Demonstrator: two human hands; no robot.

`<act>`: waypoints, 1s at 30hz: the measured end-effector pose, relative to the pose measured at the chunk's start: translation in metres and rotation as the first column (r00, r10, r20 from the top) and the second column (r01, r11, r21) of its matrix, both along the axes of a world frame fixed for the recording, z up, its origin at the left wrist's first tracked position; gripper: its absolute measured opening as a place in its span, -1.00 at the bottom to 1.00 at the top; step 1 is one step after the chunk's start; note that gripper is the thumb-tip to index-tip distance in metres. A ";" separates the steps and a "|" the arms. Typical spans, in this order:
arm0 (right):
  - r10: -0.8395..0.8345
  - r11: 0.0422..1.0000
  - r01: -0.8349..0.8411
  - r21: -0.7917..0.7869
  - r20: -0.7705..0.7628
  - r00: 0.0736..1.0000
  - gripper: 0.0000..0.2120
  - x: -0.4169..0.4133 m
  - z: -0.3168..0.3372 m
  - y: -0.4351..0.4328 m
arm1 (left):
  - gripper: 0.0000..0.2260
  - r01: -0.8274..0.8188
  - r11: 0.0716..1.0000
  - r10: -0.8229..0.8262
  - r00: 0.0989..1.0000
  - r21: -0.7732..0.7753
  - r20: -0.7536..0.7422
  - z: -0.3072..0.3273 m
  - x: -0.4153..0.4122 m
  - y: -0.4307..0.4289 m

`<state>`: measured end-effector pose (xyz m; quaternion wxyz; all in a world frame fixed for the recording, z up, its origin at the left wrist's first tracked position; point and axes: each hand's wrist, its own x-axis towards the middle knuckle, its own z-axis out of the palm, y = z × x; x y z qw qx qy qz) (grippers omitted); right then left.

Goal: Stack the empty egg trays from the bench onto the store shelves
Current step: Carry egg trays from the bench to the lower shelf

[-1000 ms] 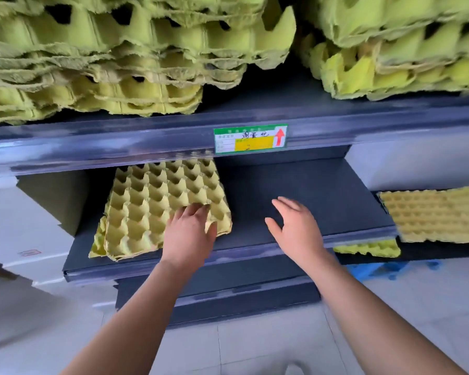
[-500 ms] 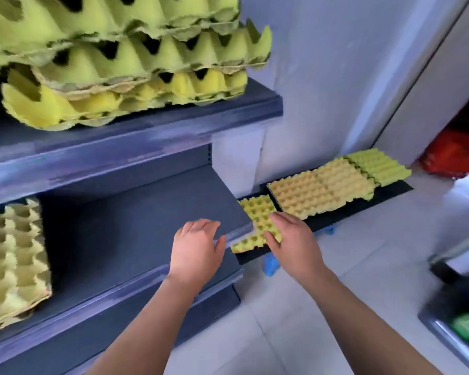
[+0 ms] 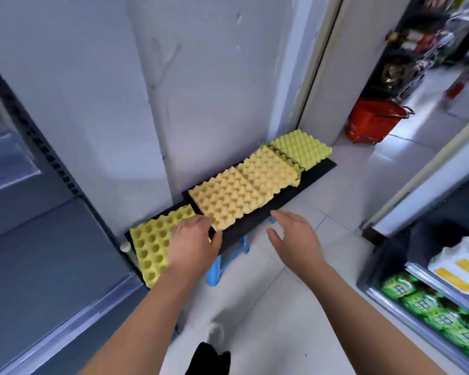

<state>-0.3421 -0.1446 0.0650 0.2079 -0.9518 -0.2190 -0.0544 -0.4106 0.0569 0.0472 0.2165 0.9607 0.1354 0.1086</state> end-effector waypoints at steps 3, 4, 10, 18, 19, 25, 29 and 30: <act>-0.067 0.998 0.067 0.002 -0.014 0.998 -0.61 0.055 -0.005 -0.017 | -0.70 0.031 1.000 -0.031 0.999 -0.005 0.009 -0.002 0.061 -0.014; -0.084 0.996 0.084 -0.001 -0.022 0.996 -0.60 0.075 -0.005 -0.022 | -0.68 0.045 0.999 -0.045 0.999 -0.009 0.003 -0.003 0.083 -0.017; -0.178 0.984 0.175 -0.041 -0.055 0.983 -0.61 0.193 0.010 -0.045 | -0.64 0.141 0.990 -0.140 0.989 0.011 -0.052 0.003 0.220 -0.035; -0.285 0.959 0.283 -0.029 -0.102 0.953 -0.63 0.319 0.006 -0.086 | -0.65 0.249 0.968 -0.250 0.963 -0.027 -0.098 0.005 0.361 -0.077; -0.298 0.955 0.297 -0.029 -0.114 0.948 -0.62 0.335 0.002 -0.093 | -0.64 0.252 0.967 -0.255 0.961 -0.038 -0.110 0.002 0.377 -0.083; -0.295 0.955 0.292 -0.043 -0.147 0.944 -0.64 0.434 -0.016 -0.143 | -0.62 0.230 0.971 -0.238 0.957 -0.067 -0.167 -0.022 0.477 -0.133; -0.246 0.969 0.238 -0.068 -0.168 0.955 -0.62 0.512 -0.026 -0.184 | -0.60 0.162 0.981 -0.181 0.961 -0.108 -0.209 -0.035 0.545 -0.178; -0.235 0.972 0.225 -0.073 -0.181 0.955 -0.61 0.531 -0.029 -0.194 | -0.60 0.138 0.983 -0.163 0.961 -0.121 -0.225 -0.038 0.561 -0.188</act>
